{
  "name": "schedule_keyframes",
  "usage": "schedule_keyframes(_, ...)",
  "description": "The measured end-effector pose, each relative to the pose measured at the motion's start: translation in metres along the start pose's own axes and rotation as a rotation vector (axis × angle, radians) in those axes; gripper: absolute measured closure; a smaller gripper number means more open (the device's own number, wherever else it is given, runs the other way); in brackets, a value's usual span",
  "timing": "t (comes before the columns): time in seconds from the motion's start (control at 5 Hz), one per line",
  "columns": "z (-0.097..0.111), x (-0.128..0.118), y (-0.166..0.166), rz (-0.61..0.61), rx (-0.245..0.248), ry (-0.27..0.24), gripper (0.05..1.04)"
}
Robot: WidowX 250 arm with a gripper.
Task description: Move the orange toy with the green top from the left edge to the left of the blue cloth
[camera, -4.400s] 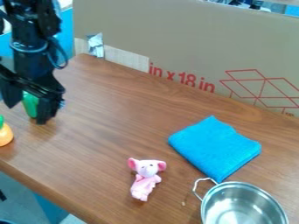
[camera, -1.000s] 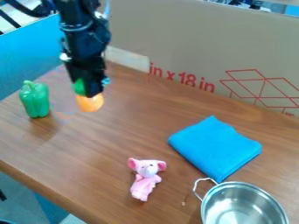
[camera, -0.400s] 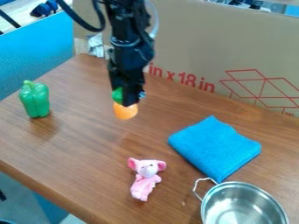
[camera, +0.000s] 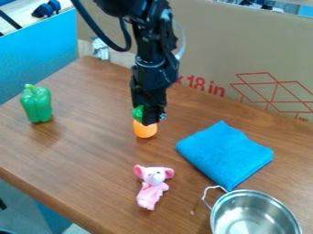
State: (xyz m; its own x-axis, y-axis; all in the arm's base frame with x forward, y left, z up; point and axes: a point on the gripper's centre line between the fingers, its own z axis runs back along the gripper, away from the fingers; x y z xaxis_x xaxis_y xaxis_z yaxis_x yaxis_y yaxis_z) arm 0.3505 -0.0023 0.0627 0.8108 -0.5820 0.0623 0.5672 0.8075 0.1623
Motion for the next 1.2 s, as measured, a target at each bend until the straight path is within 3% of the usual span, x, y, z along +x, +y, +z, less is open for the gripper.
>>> schedule_keyframes(0.6,-0.008,0.010,0.005,0.000,0.030,-0.010,0.410)
schedule_keyframes(0.8,-0.010,0.006,0.005,0.000,0.023,0.001,0.131)
schedule_keyframes(1.0,0.007,-0.008,0.011,0.059,0.003,-0.057,0.077)
schedule_keyframes(1.2,0.042,-0.021,0.015,0.129,-0.063,-0.201,0.081)
